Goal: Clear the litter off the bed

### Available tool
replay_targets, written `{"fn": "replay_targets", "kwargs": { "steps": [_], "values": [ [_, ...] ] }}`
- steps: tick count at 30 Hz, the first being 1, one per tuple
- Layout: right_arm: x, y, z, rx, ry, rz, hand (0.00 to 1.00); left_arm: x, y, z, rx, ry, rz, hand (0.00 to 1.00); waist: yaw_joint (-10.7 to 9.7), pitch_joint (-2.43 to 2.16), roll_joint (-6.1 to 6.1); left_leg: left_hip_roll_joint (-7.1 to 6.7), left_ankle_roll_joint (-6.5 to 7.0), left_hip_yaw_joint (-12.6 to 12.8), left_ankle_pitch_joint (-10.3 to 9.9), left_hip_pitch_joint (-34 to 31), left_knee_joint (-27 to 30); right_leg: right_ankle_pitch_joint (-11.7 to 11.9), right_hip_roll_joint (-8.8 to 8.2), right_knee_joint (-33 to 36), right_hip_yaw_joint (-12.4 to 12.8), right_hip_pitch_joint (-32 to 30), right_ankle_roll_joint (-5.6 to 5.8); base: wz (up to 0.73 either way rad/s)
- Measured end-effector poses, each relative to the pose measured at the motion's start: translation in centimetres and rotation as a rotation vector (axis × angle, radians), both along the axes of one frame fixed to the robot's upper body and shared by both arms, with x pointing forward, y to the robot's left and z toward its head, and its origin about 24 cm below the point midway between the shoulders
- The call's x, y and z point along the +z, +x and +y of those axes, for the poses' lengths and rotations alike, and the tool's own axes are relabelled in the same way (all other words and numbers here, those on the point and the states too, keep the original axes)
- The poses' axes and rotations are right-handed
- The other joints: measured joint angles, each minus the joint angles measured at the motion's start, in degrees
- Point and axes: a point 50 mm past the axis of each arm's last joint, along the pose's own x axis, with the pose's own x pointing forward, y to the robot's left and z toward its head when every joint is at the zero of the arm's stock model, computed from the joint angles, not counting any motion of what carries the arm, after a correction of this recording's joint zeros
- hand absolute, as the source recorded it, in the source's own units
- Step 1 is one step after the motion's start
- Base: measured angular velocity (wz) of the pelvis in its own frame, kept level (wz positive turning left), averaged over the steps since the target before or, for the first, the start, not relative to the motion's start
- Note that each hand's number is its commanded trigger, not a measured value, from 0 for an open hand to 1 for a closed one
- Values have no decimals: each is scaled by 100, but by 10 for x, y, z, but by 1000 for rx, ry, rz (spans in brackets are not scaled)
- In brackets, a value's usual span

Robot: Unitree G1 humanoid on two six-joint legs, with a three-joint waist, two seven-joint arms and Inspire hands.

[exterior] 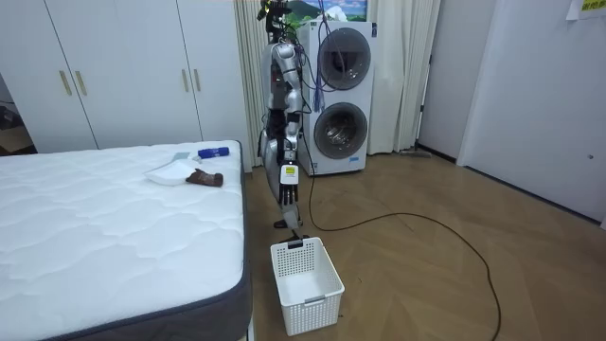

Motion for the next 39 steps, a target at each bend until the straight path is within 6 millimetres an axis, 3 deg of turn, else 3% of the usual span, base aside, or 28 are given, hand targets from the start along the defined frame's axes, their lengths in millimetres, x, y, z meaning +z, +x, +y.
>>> {"fn": "replay_targets", "kwargs": {
  "steps": [15,20,25,28,39],
  "values": [
    [2,15,-1,17,2,-56,0,2,5,6,-10,-1,-14,0,13,-5,6,5,0,19,0,2,-11,0,-2,1,-12,-8,0,0],
    [2,15,0,28,6,-72,0,4,16,7,-22,10,-78,0,33,-18,25,16,0,50,0,-8,-40,0,0,3,-4,-42,0,-2],
    [3,20,0,39,6,-121,0,12,48,10,-49,61,-254,0,139,-20,19,15,1,78,1,-35,-42,1,2,4,16,-80,0,-2],
    [4,22,0,41,1,-147,0,20,67,10,-59,91,-357,0,133,-54,16,14,1,80,3,-95,-38,1,1,6,4,-131,0,0],
    [6,32,1,55,1,-234,0,57,128,3,-130,156,-719,0,-1,-45,6,28,1,199,5,-86,1,0,-9,-11,-11,-63,0,1]
  ]
}}
